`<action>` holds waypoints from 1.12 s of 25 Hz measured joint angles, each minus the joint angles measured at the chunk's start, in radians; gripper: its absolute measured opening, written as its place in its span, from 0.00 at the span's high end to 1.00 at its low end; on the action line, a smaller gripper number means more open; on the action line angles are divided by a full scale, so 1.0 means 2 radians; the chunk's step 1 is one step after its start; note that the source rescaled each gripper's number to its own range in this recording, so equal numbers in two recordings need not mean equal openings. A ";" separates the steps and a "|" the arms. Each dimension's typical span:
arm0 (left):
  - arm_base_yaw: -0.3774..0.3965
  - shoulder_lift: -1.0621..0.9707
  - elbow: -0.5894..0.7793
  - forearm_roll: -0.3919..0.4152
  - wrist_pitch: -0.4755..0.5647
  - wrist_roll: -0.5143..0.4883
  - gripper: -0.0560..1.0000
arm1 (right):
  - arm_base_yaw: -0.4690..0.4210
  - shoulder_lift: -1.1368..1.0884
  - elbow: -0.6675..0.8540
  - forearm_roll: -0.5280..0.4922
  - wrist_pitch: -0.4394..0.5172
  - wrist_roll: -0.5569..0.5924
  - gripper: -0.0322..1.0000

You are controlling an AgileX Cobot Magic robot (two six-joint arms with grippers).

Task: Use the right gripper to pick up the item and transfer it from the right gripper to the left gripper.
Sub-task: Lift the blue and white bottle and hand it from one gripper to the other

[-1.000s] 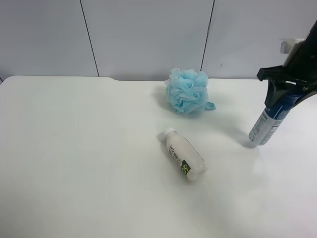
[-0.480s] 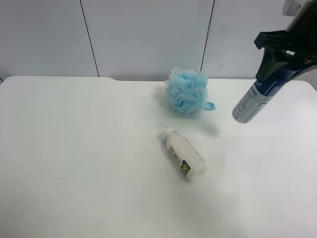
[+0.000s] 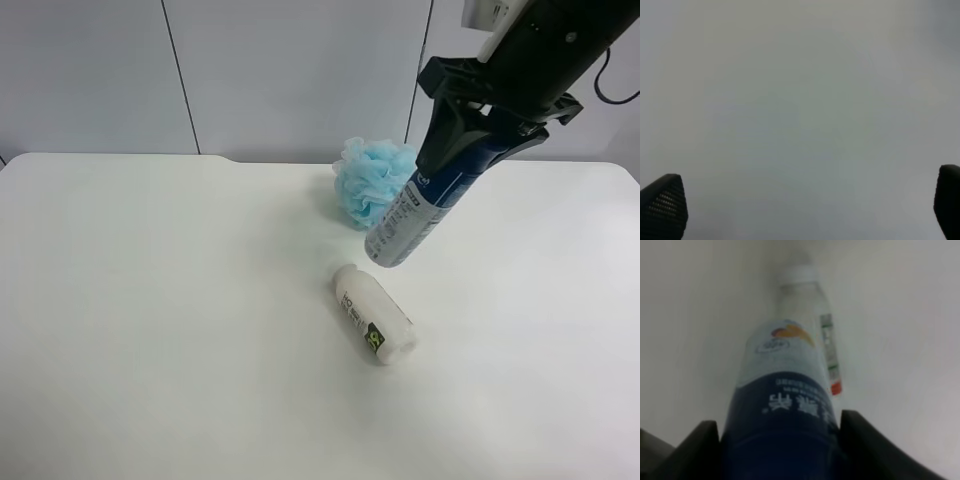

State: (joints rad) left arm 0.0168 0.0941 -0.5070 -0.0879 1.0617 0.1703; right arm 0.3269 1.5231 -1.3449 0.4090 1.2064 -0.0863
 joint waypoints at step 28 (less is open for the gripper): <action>-0.280 0.298 -0.090 -0.051 -0.045 0.103 0.00 | 0.142 0.000 0.000 0.120 -0.087 -0.055 0.96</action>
State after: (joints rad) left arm -0.5437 0.6901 -0.6879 -0.1893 0.9709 0.3770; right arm 0.6105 1.5231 -1.3449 0.6482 1.0326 -0.1964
